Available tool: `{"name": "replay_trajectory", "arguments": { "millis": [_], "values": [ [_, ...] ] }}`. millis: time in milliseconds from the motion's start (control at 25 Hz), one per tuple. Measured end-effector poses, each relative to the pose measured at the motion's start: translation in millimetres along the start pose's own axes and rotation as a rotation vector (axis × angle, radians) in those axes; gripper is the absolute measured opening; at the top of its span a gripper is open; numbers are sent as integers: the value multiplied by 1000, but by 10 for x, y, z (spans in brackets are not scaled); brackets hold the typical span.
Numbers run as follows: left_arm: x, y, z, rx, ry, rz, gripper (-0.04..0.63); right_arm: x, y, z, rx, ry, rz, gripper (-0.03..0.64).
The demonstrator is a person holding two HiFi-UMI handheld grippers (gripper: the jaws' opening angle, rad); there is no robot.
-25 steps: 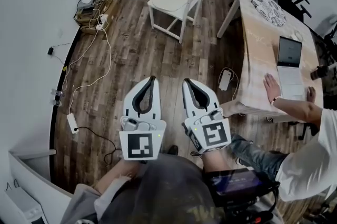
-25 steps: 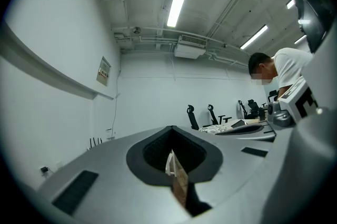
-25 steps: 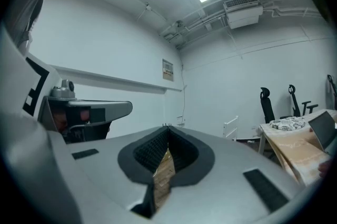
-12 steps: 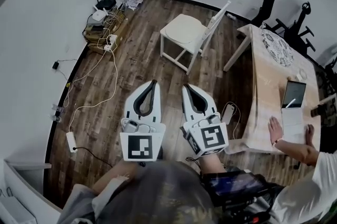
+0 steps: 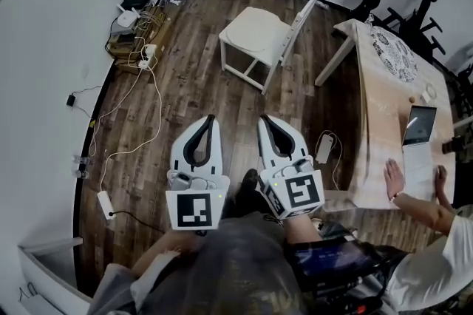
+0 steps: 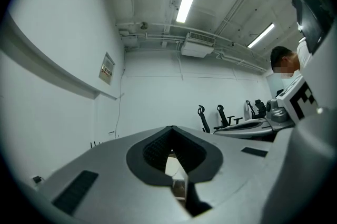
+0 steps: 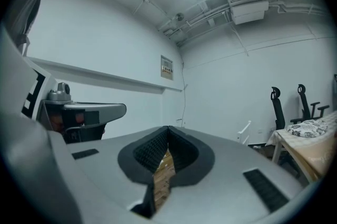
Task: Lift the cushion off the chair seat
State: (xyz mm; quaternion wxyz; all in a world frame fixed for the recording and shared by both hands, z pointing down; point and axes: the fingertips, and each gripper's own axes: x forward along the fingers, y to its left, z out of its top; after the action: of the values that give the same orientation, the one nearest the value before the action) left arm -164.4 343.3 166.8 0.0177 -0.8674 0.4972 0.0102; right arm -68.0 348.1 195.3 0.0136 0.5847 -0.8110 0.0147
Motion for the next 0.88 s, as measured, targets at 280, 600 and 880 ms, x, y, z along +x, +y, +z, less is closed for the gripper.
{"name": "replay_trajectory", "arguments": {
  "millis": [280, 600, 880],
  "values": [
    [567, 161, -231, 10, 48, -3, 6, 473, -328, -247, 36, 46, -5, 8],
    [1504, 309, -306, 24, 86, -3, 6, 1168, -934, -264, 59, 60, -11, 8],
    [2255, 312, -192, 61, 75, -3, 6, 1719, -1526, -185, 101, 30, -7, 8]
  ]
}}
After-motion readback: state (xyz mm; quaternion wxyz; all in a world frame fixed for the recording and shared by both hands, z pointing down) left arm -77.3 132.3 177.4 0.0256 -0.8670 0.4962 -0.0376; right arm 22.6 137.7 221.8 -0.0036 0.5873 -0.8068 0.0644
